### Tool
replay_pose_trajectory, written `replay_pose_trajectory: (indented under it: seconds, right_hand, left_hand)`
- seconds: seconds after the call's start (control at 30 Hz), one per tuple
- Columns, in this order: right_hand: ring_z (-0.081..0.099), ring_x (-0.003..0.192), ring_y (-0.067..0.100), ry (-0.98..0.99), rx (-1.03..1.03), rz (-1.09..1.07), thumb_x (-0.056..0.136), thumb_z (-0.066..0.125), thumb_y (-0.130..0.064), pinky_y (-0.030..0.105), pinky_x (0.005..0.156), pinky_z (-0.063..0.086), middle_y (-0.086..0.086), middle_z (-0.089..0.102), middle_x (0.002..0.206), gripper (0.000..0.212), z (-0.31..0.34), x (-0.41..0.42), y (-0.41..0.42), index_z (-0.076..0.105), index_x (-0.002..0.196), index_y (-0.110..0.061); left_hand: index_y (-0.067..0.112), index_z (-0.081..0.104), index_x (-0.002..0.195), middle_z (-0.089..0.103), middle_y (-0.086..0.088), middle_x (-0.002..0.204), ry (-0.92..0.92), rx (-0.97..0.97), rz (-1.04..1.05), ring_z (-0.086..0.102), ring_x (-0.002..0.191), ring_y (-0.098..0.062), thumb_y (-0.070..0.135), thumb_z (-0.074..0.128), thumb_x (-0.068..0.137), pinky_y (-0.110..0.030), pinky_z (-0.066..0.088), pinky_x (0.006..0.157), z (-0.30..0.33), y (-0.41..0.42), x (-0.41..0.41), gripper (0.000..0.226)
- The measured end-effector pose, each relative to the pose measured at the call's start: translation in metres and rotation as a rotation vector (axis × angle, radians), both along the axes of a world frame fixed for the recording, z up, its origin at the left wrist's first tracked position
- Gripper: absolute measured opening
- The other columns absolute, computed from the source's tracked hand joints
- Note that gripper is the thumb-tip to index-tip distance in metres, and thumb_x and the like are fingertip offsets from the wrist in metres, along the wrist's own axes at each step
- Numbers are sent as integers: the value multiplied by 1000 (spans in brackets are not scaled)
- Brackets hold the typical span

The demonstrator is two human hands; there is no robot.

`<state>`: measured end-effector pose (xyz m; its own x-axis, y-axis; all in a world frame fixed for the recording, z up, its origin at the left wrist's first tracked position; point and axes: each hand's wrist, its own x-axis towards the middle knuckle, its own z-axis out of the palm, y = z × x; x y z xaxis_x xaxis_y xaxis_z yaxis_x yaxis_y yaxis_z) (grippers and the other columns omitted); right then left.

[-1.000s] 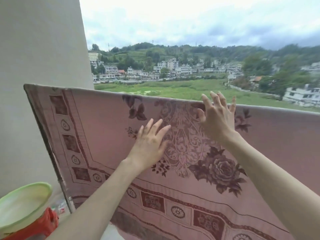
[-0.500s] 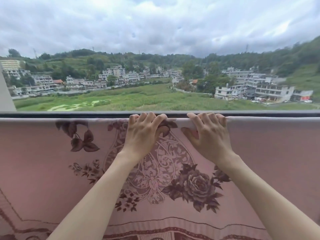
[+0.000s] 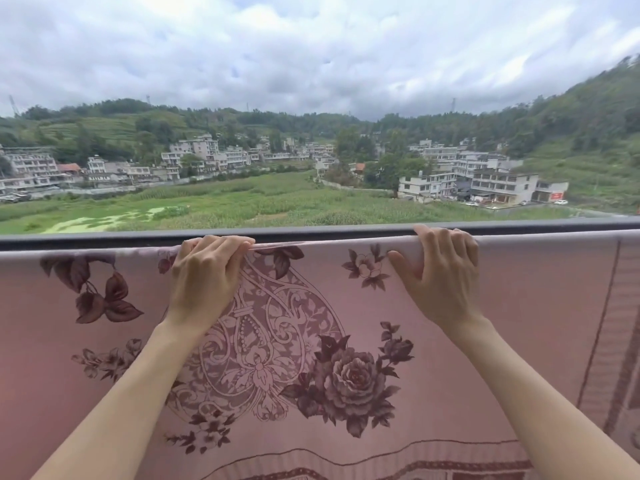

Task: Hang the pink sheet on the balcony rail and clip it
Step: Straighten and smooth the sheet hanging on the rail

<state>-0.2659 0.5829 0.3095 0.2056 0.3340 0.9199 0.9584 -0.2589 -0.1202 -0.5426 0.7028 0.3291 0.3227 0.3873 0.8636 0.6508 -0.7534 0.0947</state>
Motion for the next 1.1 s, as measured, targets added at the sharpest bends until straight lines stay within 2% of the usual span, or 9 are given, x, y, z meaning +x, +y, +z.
replay_pose_trajectory:
  seconds: [0.13,0.23,0.37,0.47,0.57,0.67,0.77,0.93,1.1]
  right_hand:
    - [54,95,30,-17,-10,-20,86,33,-66,42,103,26,11,62,94,70,-1,11,-6,58,111,-6]
    - [53,99,30,-26,-15,-43,81,34,-73,46,108,23,11,62,97,75,0,18,-8,58,106,-6]
    - [54,96,32,-6,-52,-57,77,31,-78,45,107,22,11,61,93,78,4,19,-9,57,98,-7]
    - [54,100,33,47,-95,-28,75,34,-77,48,109,17,13,60,97,79,7,10,-10,57,104,-7]
    - [53,107,32,31,-165,12,78,42,-66,57,109,15,12,60,107,67,14,-21,-6,57,115,-12]
    - [56,105,30,-83,-226,142,80,58,-49,60,104,26,8,61,106,51,19,-77,13,59,117,-13]
    - [60,96,33,-121,-347,230,74,69,-44,56,94,39,12,64,103,57,28,-138,43,58,119,-10]
    - [48,114,35,-187,-492,322,92,44,-43,50,97,30,15,53,122,55,43,-221,93,38,136,-10]
    - [49,113,34,-241,-511,371,96,40,-25,47,95,33,14,54,123,44,50,-286,130,35,137,-13]
  left_hand:
    - [19,62,107,68,0,97,108,-1,27,59,92,-23,45,31,93,-30,29,86,-1,8,-16,43]
    - [21,56,111,64,-1,93,237,61,104,58,87,-27,57,25,91,-39,33,83,1,18,-24,51]
    - [22,53,112,63,-2,89,225,75,118,56,83,-28,58,16,92,-36,29,79,1,21,-23,55]
    - [23,54,113,64,0,95,154,41,53,50,88,-23,56,19,93,-33,25,83,-1,17,-23,52]
    - [23,55,118,64,2,104,128,2,6,49,97,-17,57,25,92,-32,26,90,3,14,-28,52]
    - [25,48,127,60,3,117,193,-22,44,47,111,-17,51,34,88,-32,21,102,7,10,-40,50]
    - [28,36,137,48,0,133,277,-46,140,34,126,-15,40,40,90,-38,12,111,6,9,-66,49]
    - [36,8,145,16,7,153,342,-233,358,5,144,-15,31,40,95,-50,1,116,8,22,-129,59]
    - [37,6,145,9,12,155,340,-323,407,0,144,-11,31,34,97,-50,2,116,15,45,-190,56]
